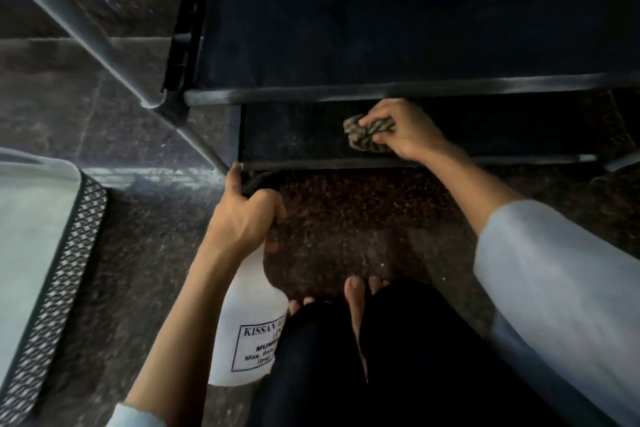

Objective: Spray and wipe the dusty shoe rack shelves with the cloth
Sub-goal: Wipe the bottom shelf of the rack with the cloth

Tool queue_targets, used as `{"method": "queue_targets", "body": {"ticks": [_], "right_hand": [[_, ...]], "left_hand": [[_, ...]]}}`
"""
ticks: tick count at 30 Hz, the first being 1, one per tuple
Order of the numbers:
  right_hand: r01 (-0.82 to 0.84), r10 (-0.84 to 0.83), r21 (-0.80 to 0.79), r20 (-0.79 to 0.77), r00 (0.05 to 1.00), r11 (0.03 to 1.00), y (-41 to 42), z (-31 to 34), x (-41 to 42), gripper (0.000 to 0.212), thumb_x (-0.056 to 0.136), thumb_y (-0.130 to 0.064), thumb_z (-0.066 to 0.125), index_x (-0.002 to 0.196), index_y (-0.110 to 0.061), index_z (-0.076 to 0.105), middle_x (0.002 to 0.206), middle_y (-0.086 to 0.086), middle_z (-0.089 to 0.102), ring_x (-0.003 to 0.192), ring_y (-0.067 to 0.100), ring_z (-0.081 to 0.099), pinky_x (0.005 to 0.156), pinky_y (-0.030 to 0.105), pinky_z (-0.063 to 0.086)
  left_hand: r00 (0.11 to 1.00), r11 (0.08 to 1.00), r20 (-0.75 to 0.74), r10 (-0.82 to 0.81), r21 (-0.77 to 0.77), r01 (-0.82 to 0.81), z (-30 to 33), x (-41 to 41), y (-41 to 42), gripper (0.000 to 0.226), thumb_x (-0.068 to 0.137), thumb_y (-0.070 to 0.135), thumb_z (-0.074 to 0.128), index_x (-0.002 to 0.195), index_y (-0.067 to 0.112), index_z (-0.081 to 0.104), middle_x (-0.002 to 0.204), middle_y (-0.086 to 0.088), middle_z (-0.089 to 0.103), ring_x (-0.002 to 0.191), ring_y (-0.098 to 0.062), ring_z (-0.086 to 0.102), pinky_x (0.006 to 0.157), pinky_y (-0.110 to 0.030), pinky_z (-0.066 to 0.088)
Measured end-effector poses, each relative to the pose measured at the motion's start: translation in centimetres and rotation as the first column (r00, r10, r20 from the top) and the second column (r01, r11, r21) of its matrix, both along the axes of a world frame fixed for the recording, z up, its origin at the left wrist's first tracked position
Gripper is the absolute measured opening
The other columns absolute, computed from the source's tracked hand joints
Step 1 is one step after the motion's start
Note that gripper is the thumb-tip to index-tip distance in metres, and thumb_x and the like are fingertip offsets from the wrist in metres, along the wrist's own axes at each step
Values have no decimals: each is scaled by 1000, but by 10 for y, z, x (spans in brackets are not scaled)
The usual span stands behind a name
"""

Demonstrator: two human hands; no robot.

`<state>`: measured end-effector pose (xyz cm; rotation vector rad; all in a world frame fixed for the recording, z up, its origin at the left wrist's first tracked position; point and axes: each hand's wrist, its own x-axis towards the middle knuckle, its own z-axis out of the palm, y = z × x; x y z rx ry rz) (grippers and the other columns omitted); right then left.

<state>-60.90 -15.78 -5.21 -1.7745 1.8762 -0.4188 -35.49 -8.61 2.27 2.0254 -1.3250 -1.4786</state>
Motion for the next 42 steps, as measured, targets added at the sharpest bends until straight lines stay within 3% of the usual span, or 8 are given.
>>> {"method": "queue_targets", "body": {"ticks": [5,9,14,18,27,33,37,42], "right_hand": [[-229,238,-110,75,968,967,-38,-15,131,33,69,-4,77,101,-11,73,106,6,66,99,20,62,86,23,42],[-214,220,-135,30,975,967,-39,-19,124,29,73,-11,75,101,-19,72,112,3,66,105,20,61,90,29,46],[99,-94,6,-244,965,995,-2,-3,-2,29,81,-17,71,107,-29,71,124,-1,62,115,24,57,94,31,45],[132,-108,52,-332,937,990,9,7,-14,32,81,-14,72,109,-29,70,126,-2,57,116,23,54,93,34,44],[-314,300,-104,-124,946,944,-46,-8,150,31,79,-23,70,109,-24,69,116,-3,64,109,19,59,87,29,45],[-49,41,-42,-164,986,998,-66,-17,121,42,88,-19,61,130,-19,56,132,3,57,122,22,51,101,28,38],[-310,302,119,81,950,943,-57,-2,124,42,75,-11,76,116,-12,66,100,-10,54,101,9,52,85,12,39],[-32,25,-71,-91,995,997,-66,-23,121,43,85,-19,66,128,-15,59,129,3,58,121,19,52,99,22,33]], "left_hand": [[999,998,22,48,-45,-47,-7,17,2,79,70,31,52,145,32,29,96,-7,65,78,-24,63,66,-35,49],[993,992,-16,116,-53,-116,-18,23,-1,62,83,13,53,142,27,38,86,-5,64,66,-17,59,41,-16,41],[996,993,-27,86,-76,-87,-19,21,0,66,82,13,53,143,31,35,79,-1,65,56,-14,60,58,-30,41],[997,992,-24,69,-100,-71,-16,17,-4,57,81,18,54,135,30,38,82,-4,66,58,-16,62,63,-31,45],[987,980,-75,143,-127,-152,-21,24,-9,44,64,29,51,105,18,40,73,-4,62,39,-4,55,61,-34,45],[986,981,-90,142,-117,-152,-22,37,-7,46,64,30,49,109,25,39,72,-3,64,55,-19,60,57,-33,48],[985,983,-70,157,-89,-163,-23,36,-10,36,78,15,55,111,20,41,71,-1,61,53,-15,57,51,-27,45],[994,990,-53,93,-98,-97,-17,28,-9,44,63,33,46,106,29,38,79,-7,68,69,-29,65,73,-54,56]]}}
